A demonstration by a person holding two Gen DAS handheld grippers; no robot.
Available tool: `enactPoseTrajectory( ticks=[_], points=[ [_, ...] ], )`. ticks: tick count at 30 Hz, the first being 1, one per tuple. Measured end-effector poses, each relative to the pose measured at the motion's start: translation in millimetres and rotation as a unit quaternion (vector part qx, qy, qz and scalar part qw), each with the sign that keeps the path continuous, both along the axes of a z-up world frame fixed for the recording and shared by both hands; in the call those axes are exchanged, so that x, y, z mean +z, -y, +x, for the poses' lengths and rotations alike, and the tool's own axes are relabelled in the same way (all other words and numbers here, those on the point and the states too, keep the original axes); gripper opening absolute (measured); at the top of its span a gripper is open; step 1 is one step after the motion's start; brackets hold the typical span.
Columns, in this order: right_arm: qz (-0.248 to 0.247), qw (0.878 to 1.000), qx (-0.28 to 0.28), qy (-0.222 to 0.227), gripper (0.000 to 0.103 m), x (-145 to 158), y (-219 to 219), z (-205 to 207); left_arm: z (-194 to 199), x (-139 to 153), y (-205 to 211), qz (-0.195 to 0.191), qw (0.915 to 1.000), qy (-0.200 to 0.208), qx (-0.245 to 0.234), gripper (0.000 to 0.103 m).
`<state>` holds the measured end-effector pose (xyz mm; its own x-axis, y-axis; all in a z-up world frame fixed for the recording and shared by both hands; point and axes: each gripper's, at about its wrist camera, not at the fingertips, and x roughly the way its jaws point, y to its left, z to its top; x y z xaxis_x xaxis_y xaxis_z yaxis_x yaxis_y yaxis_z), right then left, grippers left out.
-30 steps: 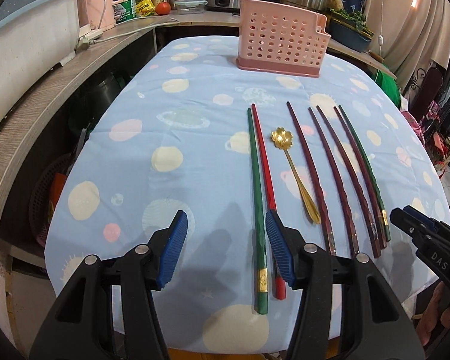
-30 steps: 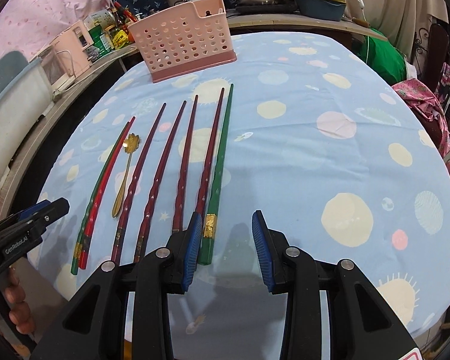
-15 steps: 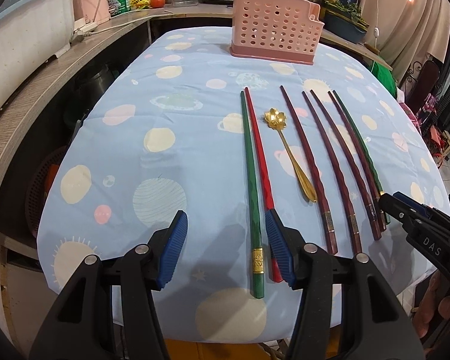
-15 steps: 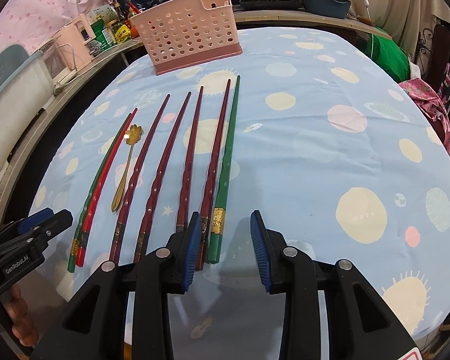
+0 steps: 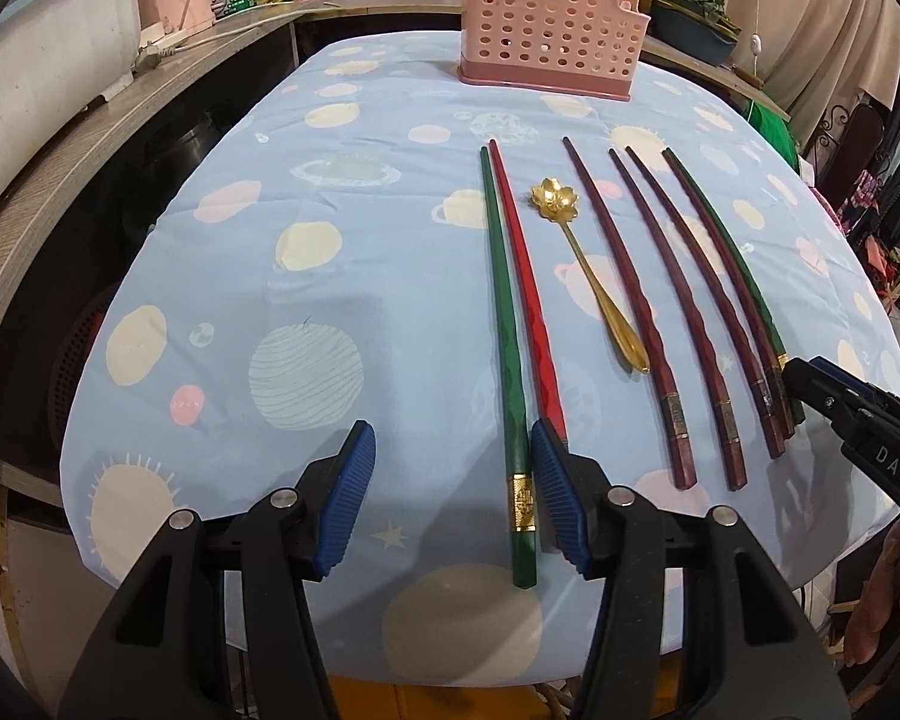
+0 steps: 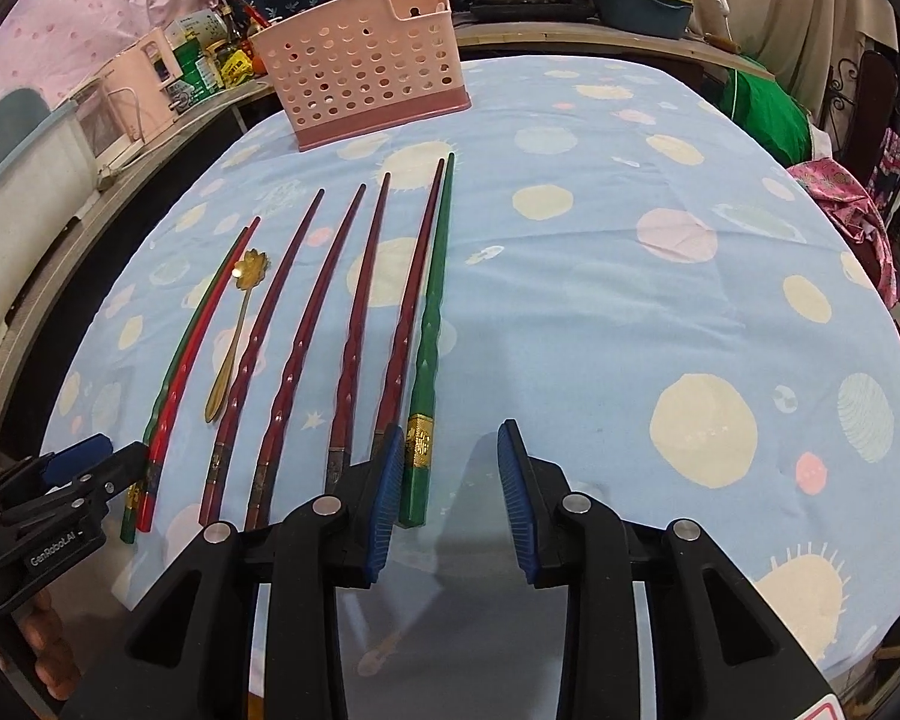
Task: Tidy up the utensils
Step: 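Return both tools to the utensils and grasp a green chopstick with the right tool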
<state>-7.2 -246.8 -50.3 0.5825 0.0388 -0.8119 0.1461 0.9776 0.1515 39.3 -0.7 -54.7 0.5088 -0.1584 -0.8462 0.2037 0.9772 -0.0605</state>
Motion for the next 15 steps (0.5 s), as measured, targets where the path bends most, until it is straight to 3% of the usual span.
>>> enactPoseTrajectory(
  ticks=[4, 15],
  points=[
    [-0.011, 1.0, 0.003, 0.003, 0.03, -1, -2, 0, 0, -1, -1, 0.009, 0.9999, 0.004, 0.003, 0.051],
    [-0.024, 1.0, 0.002, 0.006, 0.013, -2, 1, -3, -7, -1, -10, 0.017, 0.9998, -0.003, 0.01, 0.051]
  ],
)
